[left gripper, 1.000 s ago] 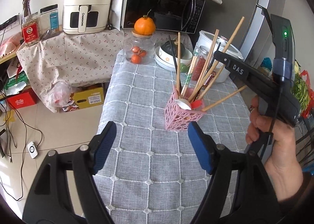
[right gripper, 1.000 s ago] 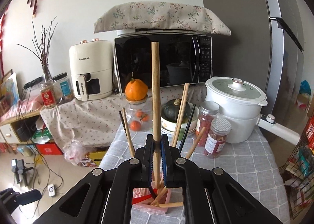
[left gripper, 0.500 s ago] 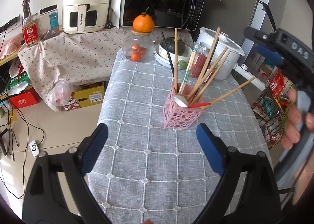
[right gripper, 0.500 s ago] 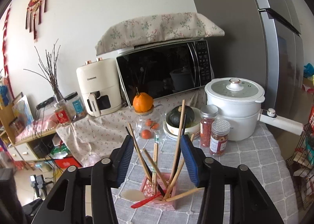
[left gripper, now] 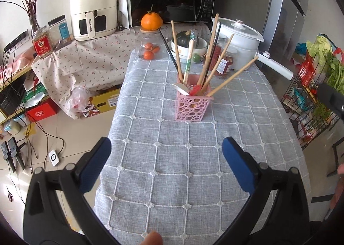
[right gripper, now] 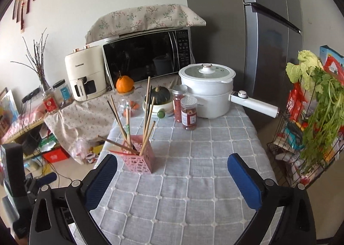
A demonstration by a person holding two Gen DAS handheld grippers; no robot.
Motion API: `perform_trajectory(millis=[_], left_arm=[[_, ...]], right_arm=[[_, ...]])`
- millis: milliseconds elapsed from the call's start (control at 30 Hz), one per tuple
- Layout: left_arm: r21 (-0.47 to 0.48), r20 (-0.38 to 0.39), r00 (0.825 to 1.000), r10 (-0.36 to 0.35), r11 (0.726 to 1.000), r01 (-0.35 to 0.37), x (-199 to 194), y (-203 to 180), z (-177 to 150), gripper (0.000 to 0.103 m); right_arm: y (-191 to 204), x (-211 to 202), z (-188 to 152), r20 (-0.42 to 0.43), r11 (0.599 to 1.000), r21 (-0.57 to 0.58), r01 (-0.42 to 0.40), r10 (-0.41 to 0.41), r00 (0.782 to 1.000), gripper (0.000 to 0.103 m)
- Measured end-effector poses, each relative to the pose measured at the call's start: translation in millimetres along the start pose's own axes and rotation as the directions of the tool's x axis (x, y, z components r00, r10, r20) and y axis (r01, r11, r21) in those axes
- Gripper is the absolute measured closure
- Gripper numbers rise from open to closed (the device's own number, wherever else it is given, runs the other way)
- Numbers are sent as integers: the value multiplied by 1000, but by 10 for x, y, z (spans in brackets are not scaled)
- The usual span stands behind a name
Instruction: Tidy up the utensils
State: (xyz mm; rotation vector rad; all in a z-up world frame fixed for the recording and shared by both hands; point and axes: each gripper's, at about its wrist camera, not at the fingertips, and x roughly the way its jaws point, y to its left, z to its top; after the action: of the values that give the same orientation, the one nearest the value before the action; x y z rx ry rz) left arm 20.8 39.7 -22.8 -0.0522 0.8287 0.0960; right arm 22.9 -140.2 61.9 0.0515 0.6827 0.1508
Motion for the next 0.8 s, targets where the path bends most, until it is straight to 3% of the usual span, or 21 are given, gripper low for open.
perform_trajectory(millis=[200,367,800], left_arm=[[18,27,999,39,999,-39,-147,-140,-108,1],[34,67,997,46,998,-49,-252,-231,-96,1],[42,108,994,25,999,-29,-358,-315,-107,1]], right_arm=[[-116,-88,-271,-50,998,-14,60,-60,997,0],[-230,-129,-308,-43,993,-41,107,-109,993,0],[-212,-75,-308,-38,991,-51,122,-124,992,0]])
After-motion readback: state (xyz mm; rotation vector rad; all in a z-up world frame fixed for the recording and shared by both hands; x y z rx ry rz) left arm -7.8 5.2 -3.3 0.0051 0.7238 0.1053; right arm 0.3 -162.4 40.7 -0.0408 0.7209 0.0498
